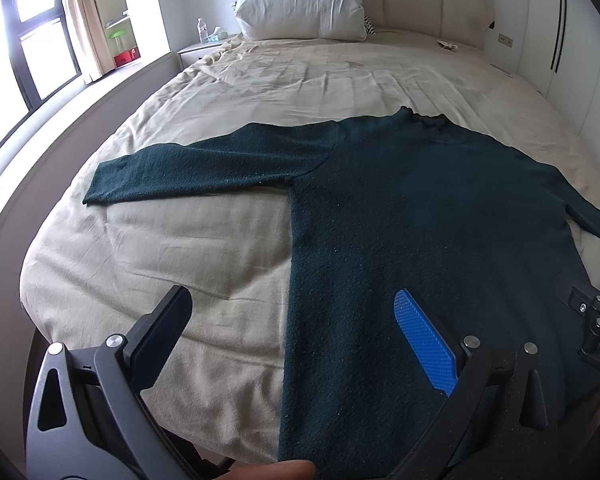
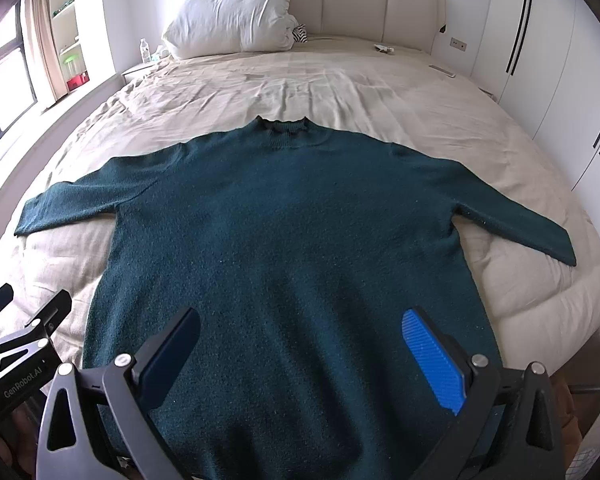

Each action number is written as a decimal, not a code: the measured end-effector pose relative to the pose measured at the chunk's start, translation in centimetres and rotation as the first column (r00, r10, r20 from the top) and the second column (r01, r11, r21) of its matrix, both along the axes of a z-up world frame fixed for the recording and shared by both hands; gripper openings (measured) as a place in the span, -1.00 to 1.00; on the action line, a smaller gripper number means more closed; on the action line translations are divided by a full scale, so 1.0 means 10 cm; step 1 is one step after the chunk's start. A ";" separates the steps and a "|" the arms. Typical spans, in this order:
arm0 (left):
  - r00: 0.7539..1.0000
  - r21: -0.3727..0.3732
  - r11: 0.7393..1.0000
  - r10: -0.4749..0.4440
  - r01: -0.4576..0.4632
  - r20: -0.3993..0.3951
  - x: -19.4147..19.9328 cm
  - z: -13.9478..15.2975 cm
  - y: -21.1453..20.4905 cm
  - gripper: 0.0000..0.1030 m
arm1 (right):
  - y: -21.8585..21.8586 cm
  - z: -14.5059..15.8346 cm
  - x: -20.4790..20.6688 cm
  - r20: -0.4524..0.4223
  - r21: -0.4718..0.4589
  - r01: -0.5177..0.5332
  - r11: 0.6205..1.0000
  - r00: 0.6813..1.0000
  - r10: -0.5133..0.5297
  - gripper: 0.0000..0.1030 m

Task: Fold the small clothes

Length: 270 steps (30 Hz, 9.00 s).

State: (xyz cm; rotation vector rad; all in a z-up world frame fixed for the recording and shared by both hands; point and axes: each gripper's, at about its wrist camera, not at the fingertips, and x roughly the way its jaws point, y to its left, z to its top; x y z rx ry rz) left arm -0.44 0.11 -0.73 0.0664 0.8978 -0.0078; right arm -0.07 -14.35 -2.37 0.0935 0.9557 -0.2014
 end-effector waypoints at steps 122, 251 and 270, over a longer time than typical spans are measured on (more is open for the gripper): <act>0.785 -0.929 0.096 0.569 -0.357 -0.243 1.53 -1.26 3.58 0.95 | 0.53 -0.05 0.73 0.090 0.194 -0.183 0.964 0.982 0.168 0.88; 0.956 0.186 0.938 -0.291 0.292 -0.033 3.19 -1.59 -0.33 -0.78 | -1.97 -1.08 2.47 -0.110 0.471 0.064 0.880 0.994 -0.014 -0.43; 0.950 0.269 0.915 -0.314 0.301 0.003 3.06 -1.64 -0.34 -0.78 | -1.95 -1.14 2.29 -0.123 0.439 0.079 0.895 0.992 -0.026 -0.85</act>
